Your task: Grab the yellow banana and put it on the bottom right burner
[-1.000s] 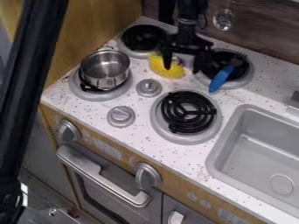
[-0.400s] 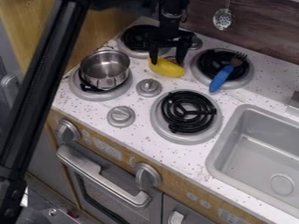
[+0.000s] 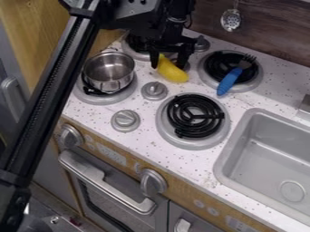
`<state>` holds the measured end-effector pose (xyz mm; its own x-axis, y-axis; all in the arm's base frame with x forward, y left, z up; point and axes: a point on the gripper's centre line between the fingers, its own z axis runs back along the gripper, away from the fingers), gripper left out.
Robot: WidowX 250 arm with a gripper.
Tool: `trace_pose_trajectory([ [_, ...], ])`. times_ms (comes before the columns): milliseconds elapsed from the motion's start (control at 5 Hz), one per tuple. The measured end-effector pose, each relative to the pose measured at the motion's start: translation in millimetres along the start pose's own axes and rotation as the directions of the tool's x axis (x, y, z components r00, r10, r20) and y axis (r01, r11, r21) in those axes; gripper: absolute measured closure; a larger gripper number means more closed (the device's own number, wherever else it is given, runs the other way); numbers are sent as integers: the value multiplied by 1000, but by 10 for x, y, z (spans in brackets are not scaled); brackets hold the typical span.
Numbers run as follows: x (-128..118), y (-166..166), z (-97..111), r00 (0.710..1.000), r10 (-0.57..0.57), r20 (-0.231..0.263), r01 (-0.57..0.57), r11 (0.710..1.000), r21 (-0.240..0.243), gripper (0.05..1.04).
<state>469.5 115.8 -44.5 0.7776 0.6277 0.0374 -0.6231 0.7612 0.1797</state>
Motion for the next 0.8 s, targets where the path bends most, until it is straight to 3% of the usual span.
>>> trace_pose_trajectory([
  [200,-74,7,-19,999,-1,53,1,1000,11,139],
  [400,-231,58,-127,999,-48,5,48,998,33,416],
  [600,-346,60,-98,997,-70,25,70,998,-10,509],
  [800,-463,43,-17,991,-131,17,131,991,-32,524],
])
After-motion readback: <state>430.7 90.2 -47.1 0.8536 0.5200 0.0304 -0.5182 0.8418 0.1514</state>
